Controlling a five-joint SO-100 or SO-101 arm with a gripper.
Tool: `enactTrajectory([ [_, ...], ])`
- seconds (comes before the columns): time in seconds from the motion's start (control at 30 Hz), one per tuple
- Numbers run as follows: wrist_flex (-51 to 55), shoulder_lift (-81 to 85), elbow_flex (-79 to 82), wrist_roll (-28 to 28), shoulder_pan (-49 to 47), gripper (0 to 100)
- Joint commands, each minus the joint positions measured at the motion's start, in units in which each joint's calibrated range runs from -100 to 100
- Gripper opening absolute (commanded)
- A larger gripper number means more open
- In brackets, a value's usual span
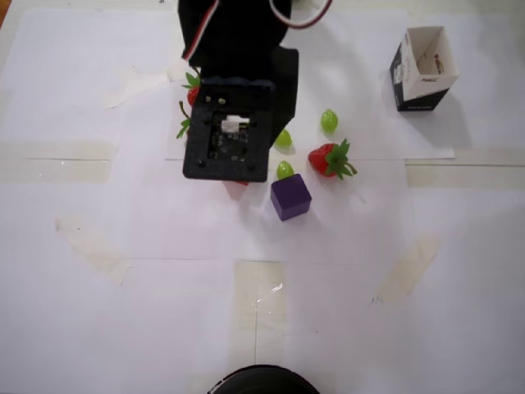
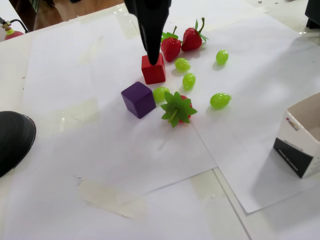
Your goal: Put the red cube on top of the purple cube
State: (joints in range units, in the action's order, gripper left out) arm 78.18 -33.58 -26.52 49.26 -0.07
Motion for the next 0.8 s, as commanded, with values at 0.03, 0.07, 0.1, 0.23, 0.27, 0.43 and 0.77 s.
enactTrajectory([
  [0.03,-0.6,0.3,-0.3,0.7,-0.1,28],
  [0.07,-0.6,0.0,-0.3,1.2,-0.1,28],
  [0.1,-0.7,-0.4,-0.3,1.8,-0.1,28],
  [0.23,-0.9,-2.2,-0.9,4.4,-0.5,28],
  [0.27,-0.9,-2.5,-0.9,5.0,-0.6,28],
  [0.43,-1.7,-4.9,-1.4,6.8,-0.8,29],
  [0.77,-3.0,-10.0,-5.1,4.8,0.0,28],
])
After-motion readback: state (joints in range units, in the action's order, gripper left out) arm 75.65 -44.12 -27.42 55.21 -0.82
